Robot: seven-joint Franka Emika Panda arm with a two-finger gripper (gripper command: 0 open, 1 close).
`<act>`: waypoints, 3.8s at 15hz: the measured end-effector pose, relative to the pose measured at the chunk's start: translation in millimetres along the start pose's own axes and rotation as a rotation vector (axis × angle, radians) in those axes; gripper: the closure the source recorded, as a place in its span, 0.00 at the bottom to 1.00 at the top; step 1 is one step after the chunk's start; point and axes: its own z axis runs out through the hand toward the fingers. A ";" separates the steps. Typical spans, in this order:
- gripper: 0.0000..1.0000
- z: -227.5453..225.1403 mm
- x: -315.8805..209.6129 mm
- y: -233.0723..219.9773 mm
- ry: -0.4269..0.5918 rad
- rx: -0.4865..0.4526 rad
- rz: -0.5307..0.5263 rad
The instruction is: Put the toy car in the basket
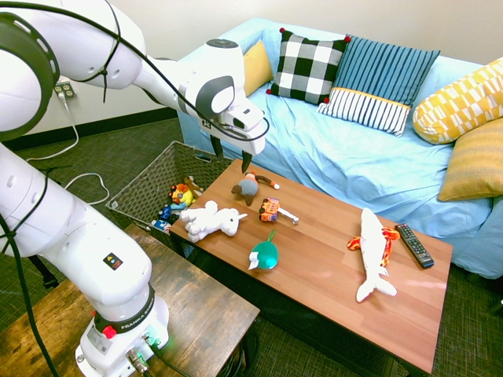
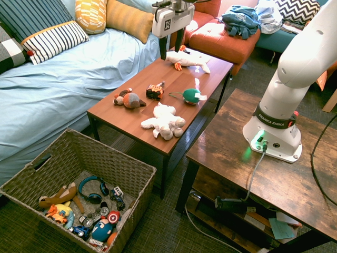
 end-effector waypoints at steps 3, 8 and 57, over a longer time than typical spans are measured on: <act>0.00 8.3 16.1 5.8 -0.021 -0.001 -0.021; 0.00 76.7 84.0 17.2 -0.038 0.012 -0.046; 0.00 207.5 -275.0 -351.6 -0.006 -0.205 -0.490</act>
